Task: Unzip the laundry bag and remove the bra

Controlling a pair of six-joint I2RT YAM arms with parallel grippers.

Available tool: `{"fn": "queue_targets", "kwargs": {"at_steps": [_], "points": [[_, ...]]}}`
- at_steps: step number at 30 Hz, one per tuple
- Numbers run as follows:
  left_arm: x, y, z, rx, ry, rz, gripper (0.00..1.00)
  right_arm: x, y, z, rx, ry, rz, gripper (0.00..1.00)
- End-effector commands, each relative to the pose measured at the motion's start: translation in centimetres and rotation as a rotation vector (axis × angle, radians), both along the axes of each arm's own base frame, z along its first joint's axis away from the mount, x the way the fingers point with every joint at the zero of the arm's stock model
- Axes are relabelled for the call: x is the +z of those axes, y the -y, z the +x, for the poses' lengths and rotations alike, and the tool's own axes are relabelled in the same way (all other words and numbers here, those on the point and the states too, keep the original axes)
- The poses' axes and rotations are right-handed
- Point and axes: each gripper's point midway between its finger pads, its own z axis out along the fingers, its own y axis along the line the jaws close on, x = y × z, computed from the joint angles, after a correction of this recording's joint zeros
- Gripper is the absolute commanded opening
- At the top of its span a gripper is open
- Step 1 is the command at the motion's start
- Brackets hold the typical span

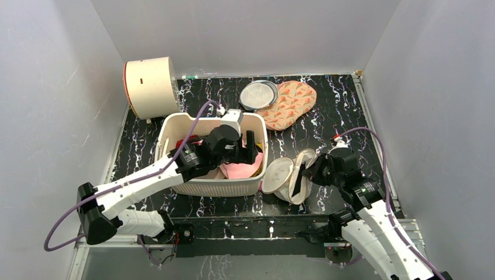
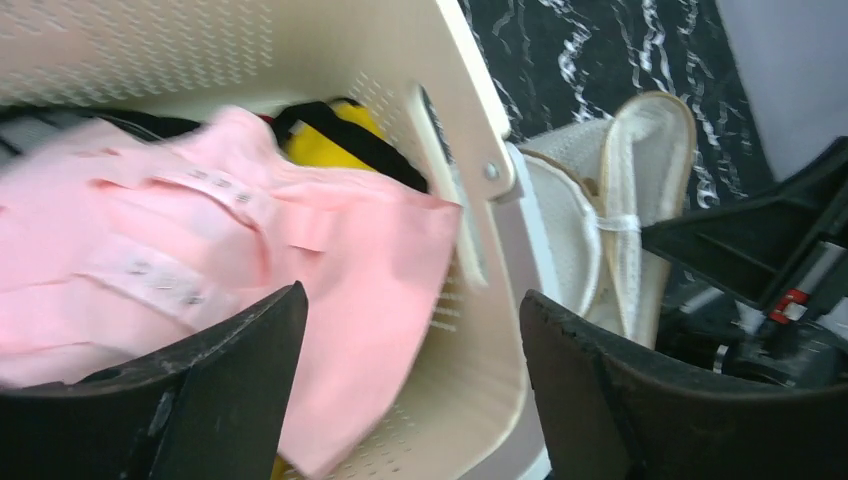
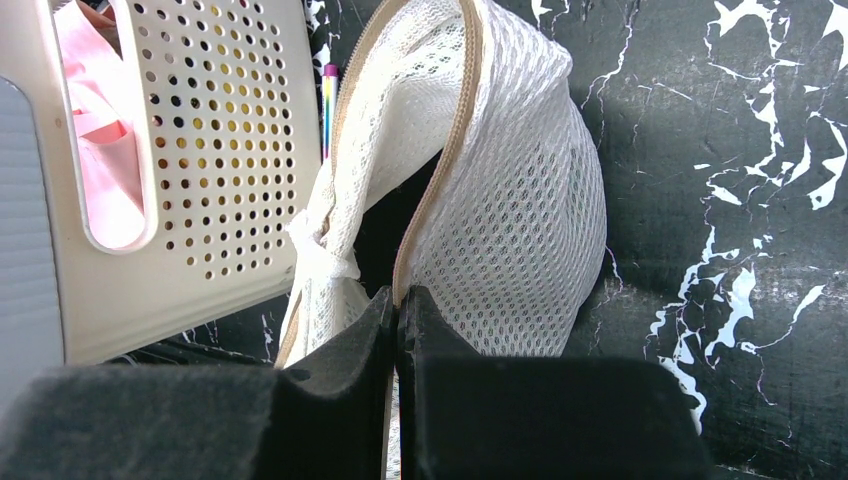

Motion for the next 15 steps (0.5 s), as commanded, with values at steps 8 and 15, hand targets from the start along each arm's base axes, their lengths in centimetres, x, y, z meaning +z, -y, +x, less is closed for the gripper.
{"fn": "queue_targets", "kwargs": {"at_steps": [8, 15], "points": [[2.3, 0.6, 1.8, -0.041, 0.106, 0.144, 0.98, 1.0, -0.6, 0.8, 0.010, 0.033, 0.020, 0.00], [-1.1, 3.6, 2.6, -0.096, 0.057, 0.196, 0.96, 1.7, -0.3, 0.8, 0.008, 0.052, 0.011, 0.00]]}}
